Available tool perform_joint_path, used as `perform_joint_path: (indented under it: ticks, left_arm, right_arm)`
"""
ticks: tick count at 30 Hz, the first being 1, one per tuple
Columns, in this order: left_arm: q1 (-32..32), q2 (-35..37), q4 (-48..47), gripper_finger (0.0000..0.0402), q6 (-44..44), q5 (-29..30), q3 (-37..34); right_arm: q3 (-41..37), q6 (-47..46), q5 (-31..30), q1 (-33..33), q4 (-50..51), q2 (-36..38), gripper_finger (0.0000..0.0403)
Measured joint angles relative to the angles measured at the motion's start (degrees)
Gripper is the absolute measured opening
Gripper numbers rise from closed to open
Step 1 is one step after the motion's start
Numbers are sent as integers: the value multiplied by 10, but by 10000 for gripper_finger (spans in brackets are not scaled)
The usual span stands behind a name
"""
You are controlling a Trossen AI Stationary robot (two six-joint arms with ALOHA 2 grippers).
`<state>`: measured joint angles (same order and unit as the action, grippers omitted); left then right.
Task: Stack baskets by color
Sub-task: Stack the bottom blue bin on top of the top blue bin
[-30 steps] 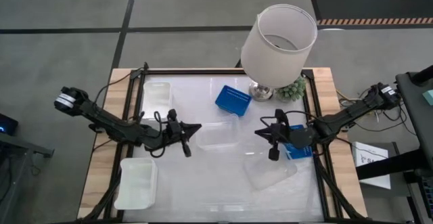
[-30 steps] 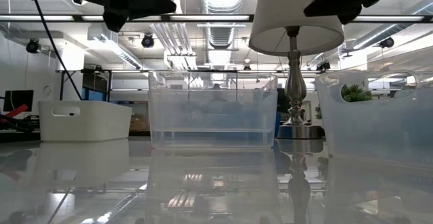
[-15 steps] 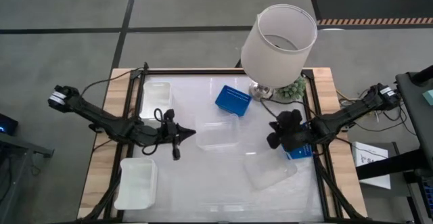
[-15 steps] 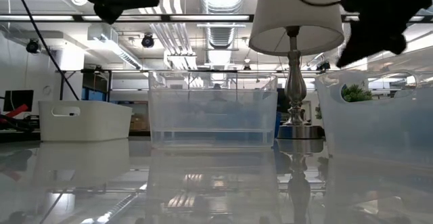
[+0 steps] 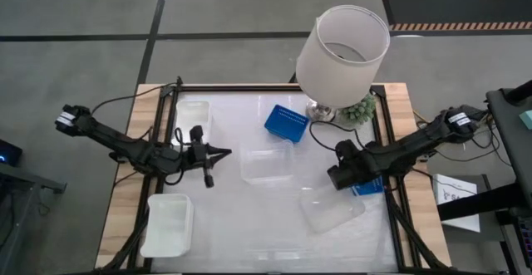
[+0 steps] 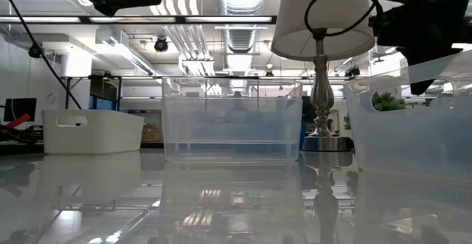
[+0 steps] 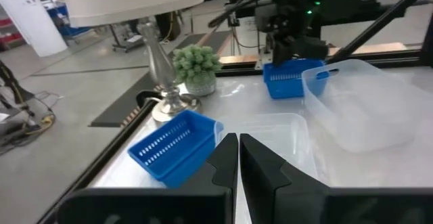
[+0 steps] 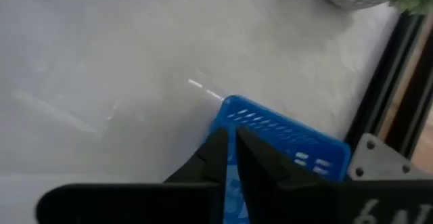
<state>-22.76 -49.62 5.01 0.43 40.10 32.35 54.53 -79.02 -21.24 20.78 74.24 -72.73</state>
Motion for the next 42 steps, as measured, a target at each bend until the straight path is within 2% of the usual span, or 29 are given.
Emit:
perform_joint_path:
  ticks: [10,19,28,42]
  left_arm:
    - [0,-3,0,0,20,8,-5]
    - [0,-2,0,0,35,9,-5]
    - [0,-2,0,0,35,9,-5]
    - [0,-4,-1,0,49,9,-5]
  right_arm:
    - [-1,-32,20,-9,0,-2,111]
    - [-25,-66,33,-30,-24,-2,150]
    - [-54,-83,49,-74,-64,-2,154]
    - [-61,-90,64,-76,-126,-2,155]
